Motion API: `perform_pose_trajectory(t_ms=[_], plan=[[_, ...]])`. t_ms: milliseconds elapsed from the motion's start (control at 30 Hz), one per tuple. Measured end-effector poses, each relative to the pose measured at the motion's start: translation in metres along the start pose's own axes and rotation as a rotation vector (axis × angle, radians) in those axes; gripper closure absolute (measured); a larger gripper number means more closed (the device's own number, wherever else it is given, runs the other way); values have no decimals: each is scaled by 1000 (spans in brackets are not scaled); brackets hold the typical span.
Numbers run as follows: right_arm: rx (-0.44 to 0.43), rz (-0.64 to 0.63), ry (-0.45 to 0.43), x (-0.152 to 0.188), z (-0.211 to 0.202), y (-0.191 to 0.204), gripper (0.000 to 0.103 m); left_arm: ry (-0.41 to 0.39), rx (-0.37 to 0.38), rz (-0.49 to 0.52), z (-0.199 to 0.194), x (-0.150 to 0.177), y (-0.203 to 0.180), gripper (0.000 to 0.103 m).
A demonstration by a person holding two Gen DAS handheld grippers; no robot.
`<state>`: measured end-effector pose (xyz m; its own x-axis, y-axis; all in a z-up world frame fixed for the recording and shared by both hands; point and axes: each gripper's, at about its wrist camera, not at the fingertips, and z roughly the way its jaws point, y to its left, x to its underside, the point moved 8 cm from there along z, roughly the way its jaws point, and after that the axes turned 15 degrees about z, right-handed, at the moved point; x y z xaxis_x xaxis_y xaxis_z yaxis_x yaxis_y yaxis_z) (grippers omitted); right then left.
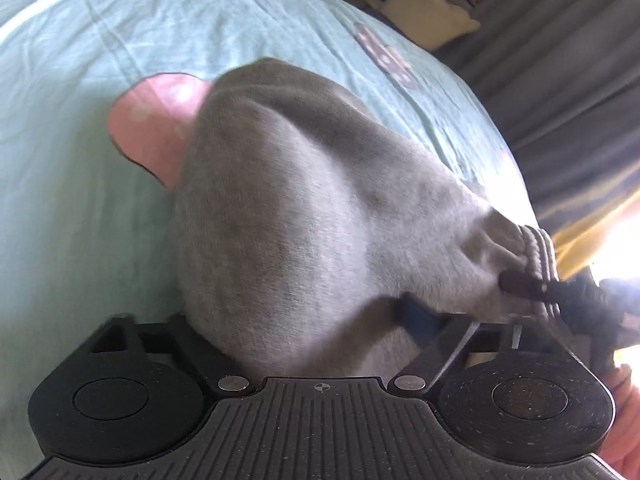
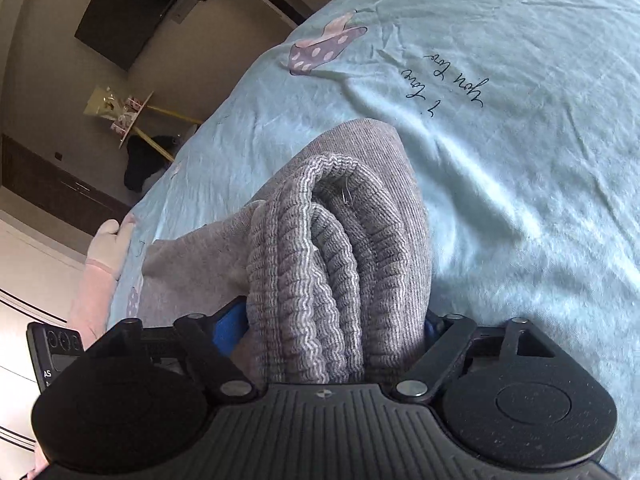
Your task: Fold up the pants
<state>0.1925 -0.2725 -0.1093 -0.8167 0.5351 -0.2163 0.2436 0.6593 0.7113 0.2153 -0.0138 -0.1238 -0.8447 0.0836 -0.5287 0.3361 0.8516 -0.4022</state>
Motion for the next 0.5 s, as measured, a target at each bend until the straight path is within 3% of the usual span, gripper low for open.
perform_pose_trajectory(t_ms=[133,233,500], plan=[[32,-85,-32,5,-11,19,41,-5,21,-104,-9,-1,14,52],[1,-118,-50,2,-20,42,46,-28,32,-119,-17,-10,11,63],[-28,-251,-165,-27,-32,111,48,-129,29,-69,-31,-61,-5,63]])
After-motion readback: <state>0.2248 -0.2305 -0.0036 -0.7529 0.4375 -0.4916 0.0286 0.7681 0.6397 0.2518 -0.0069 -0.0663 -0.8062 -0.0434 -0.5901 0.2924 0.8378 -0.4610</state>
